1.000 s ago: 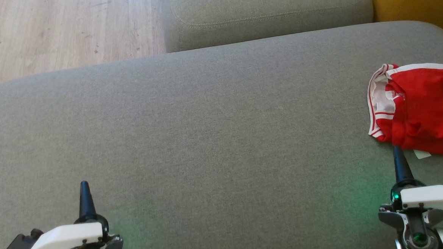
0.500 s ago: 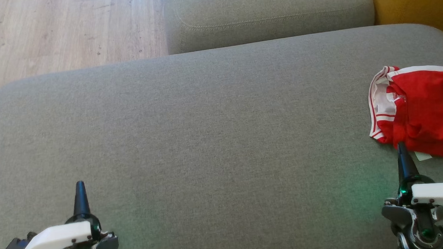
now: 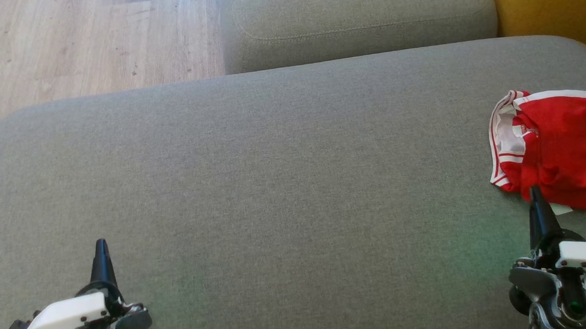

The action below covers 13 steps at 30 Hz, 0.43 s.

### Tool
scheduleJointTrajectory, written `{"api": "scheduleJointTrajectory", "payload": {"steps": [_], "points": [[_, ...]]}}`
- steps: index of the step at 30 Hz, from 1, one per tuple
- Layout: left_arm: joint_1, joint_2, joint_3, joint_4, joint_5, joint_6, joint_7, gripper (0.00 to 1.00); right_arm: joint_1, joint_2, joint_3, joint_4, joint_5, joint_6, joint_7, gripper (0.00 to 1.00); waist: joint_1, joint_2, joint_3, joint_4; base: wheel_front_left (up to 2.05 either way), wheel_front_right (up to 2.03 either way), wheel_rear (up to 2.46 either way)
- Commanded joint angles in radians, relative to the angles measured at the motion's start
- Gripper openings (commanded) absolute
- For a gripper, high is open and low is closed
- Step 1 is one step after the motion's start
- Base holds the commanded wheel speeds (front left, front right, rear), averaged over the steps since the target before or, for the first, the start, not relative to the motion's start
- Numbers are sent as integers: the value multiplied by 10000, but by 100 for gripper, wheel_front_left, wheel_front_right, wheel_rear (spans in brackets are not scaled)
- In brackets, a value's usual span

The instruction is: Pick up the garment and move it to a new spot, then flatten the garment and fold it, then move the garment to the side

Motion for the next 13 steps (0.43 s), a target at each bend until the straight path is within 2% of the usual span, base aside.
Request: {"api": "scheduleJointTrajectory", "payload": {"steps": [1,13], "points": [[-512,112,382,-281,-272,-132,119,0,-534,-132,134,-425,357,78,158,0,0,0,-10,8,0,0,0],[-521,104,441,-280,-462,-148,192,0,-543,-118,91,-441,571,79,228,0,0,0,-23,17,0,0,0]]}}
